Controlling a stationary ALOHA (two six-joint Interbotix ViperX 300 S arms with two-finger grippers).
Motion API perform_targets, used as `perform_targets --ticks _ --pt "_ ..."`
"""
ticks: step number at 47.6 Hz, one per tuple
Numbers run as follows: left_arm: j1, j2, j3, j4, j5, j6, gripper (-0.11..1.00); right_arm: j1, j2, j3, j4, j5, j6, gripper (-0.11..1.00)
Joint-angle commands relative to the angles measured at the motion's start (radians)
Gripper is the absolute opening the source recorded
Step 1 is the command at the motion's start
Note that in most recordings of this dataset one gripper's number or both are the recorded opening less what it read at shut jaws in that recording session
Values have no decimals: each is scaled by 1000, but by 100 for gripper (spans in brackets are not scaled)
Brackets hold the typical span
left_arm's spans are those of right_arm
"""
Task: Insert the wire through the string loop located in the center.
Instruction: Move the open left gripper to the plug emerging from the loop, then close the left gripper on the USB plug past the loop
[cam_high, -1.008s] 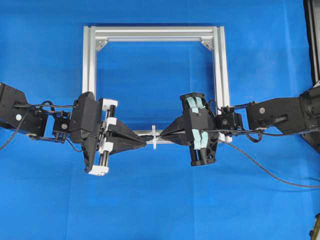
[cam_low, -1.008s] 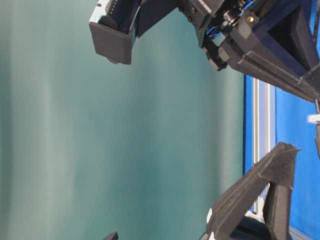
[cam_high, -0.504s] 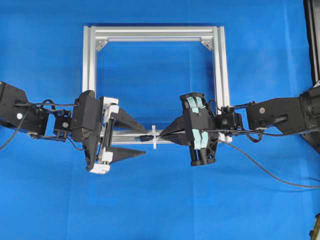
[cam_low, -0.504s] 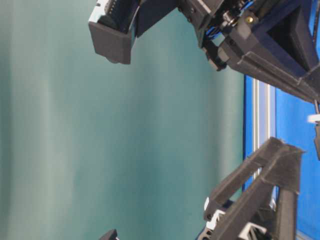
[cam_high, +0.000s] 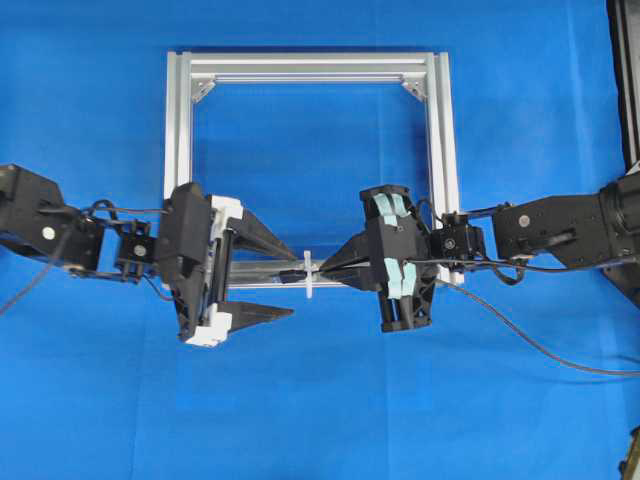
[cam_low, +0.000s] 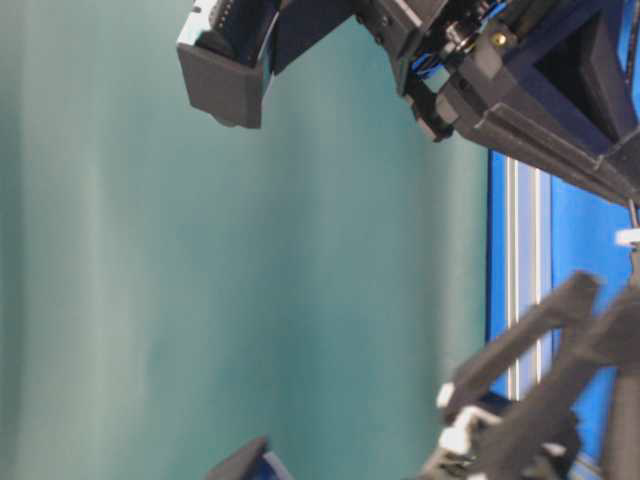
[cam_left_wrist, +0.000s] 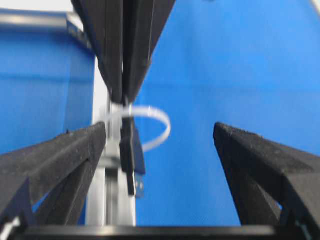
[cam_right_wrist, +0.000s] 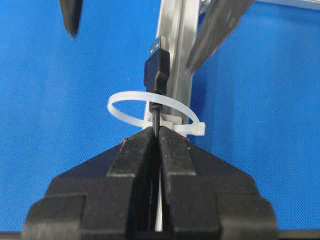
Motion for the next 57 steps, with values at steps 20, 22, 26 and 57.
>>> perform_targets --ticks 20,22,26,57 --pt "26 15 -18 0 14 -3 92 0 -11 -14 0 -11 0 -2" --pt "26 15 -18 0 14 -3 91 0 -12 -14 0 -11 0 -2" --pt "26 15 -20 0 14 -3 91 0 -12 -12 0 -11 0 -2" --pt "26 15 -23 0 25 -5 91 0 -11 -12 -2 -11 0 -2"
